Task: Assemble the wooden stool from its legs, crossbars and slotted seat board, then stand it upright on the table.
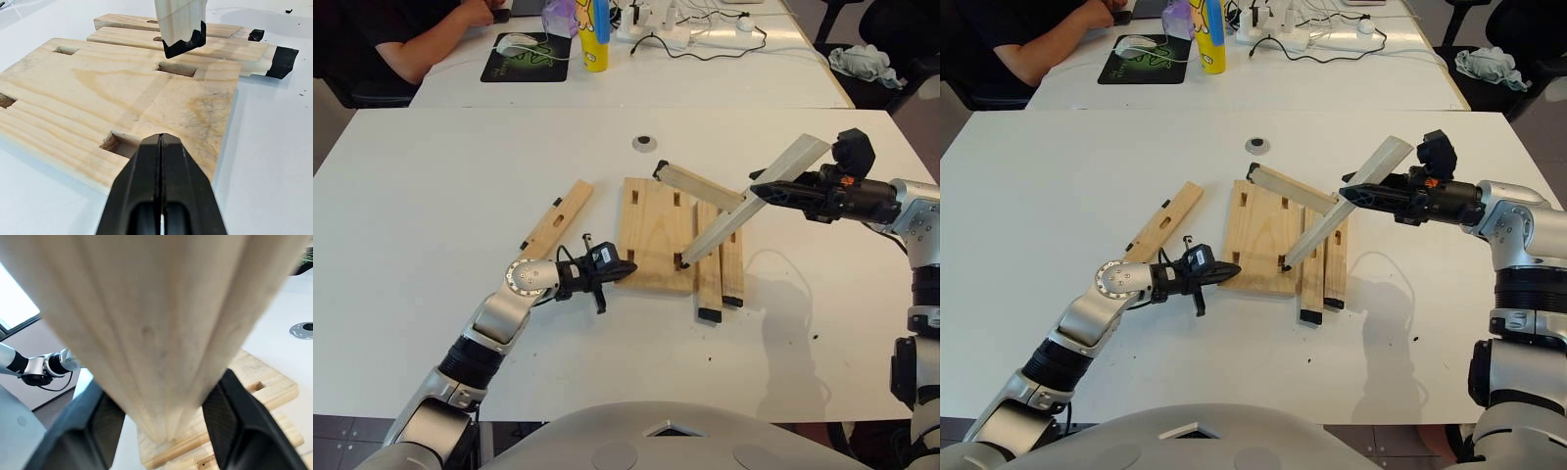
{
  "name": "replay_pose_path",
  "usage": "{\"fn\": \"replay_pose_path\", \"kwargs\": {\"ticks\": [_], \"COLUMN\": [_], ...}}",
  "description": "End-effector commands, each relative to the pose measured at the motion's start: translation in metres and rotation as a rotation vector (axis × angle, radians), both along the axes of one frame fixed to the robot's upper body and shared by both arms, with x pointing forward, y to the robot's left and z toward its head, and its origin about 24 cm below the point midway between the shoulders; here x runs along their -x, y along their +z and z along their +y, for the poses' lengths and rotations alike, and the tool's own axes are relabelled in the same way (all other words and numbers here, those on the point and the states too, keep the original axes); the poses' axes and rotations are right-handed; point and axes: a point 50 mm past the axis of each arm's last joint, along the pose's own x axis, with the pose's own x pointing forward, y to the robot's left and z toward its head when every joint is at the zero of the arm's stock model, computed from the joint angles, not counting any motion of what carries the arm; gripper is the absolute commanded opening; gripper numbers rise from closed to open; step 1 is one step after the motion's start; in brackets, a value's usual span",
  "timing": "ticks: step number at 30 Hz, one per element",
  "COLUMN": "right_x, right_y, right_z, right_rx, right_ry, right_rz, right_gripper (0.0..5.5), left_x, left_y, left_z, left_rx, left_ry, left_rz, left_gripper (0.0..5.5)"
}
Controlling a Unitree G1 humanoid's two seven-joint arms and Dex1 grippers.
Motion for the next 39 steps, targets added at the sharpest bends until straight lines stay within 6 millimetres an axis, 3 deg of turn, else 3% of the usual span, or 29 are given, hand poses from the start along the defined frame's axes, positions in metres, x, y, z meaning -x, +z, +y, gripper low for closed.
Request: {"fn": "replay_pose_path", "kwargs": {"ticks": [1, 13, 16, 20, 26, 39], "right_x": [0.001, 0.01, 0.021, 0.041, 0.053, 0.029], "right_y": [-0.005, -0.018, -0.018, -0.037, -0.052, -0.06], "right_z": [0.007, 0.024, 0.034, 0.043, 0.048, 0.059], "right_rx": [0.078, 0.284, 0.311, 0.331, 0.32, 0.105], "right_ry": [0.027, 0.123, 0.14, 0.156, 0.121, 0.019], "right_rz": [-0.045, -0.102, -0.112, -0.055, -0.014, 0.003], "right_gripper": [2.13, 2.13, 2.13, 2.11, 2.1, 2.1], "left_x": [0.004, 0.005, 0.006, 0.011, 0.016, 0.012], "left_y": [-0.015, -0.014, -0.013, -0.016, -0.017, -0.017], "left_z": [0.012, 0.011, 0.01, 0.009, 0.007, 0.001], "left_rx": [-0.083, -0.078, -0.054, -0.038, -0.026, -0.016], "left_ry": [0.026, 0.025, 0.043, 0.065, 0.071, 0.057], "left_rz": [0.068, 0.076, 0.079, 0.094, 0.109, 0.107], "left_gripper": [0.0, 0.0, 0.0, 0.0, 0.0, 0.0]}}
